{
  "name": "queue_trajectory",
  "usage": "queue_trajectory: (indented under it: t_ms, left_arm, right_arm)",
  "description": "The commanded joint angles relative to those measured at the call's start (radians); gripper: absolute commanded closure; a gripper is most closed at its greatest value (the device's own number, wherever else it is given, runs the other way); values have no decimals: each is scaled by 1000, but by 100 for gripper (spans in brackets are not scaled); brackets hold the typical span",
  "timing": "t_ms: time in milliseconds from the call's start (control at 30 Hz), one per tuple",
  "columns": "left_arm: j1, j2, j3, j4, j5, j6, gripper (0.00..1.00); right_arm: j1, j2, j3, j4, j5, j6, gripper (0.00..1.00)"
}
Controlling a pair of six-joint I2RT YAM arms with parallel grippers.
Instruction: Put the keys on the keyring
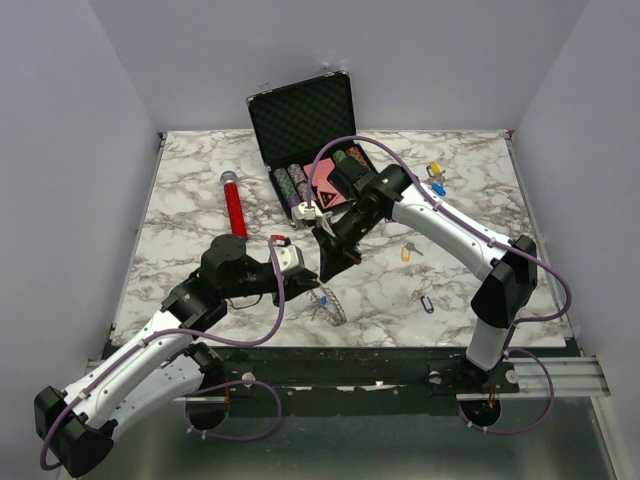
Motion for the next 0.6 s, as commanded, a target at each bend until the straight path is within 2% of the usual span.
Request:
queue_trajectory:
  t_ms: [0, 67, 267, 433, 567]
  left_arm:
    - [4, 4, 29, -11, 53, 12, 72]
    - [4, 6, 29, -8, 53, 9, 76]
    - [4, 22, 26, 16, 61, -11, 96]
    - [6, 38, 27, 15, 69, -16, 94]
    - [6, 38, 27, 13, 72, -14, 83]
  right_arm:
    - [11, 18, 40, -28, -5, -11, 99]
    - [11, 18, 41, -31, -7, -11, 99]
    - [12, 18, 38, -30, -10, -11, 99]
    - [12, 18, 40, -30, -12, -11, 99]
    - [12, 21, 41, -30, -13, -12, 99]
